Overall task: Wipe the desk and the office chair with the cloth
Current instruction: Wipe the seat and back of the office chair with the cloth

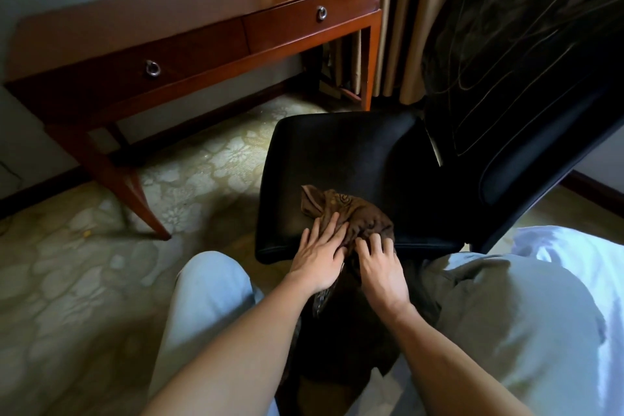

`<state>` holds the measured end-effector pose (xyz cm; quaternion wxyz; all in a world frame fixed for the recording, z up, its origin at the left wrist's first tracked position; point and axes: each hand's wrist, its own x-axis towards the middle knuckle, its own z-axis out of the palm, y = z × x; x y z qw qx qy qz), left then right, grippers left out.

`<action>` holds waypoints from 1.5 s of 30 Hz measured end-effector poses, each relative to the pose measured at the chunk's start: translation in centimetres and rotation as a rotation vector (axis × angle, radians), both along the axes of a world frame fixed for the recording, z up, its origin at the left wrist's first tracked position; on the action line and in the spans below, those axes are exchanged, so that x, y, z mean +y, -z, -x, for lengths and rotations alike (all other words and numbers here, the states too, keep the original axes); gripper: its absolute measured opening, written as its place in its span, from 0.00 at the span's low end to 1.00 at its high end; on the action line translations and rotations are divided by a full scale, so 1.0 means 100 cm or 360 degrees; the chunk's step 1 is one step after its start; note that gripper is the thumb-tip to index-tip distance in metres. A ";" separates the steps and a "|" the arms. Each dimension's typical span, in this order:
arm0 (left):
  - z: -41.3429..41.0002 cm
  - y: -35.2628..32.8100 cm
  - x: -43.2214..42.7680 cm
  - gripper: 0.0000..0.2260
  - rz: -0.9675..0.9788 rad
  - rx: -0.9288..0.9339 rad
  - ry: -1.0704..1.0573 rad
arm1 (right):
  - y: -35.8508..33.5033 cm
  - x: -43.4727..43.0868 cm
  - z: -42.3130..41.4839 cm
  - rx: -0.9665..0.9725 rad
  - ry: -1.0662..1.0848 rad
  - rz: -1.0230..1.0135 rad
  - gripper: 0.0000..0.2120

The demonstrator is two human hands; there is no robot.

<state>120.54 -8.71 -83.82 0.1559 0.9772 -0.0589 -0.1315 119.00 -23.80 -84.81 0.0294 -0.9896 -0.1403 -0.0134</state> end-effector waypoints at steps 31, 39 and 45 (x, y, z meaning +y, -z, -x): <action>-0.006 0.014 0.071 0.24 -0.0092 -0.0564 0.0212 | -0.002 0.025 -0.031 -0.0232 -0.0205 -0.0139 0.27; -0.042 0.011 0.025 0.25 -0.0132 -0.0682 0.0268 | -0.013 -0.001 -0.060 -0.0217 0.0005 -0.0209 0.28; -0.084 -0.002 -0.008 0.20 -0.0010 -0.0714 0.0217 | -0.027 -0.027 -0.101 -0.0251 0.0110 -0.0200 0.30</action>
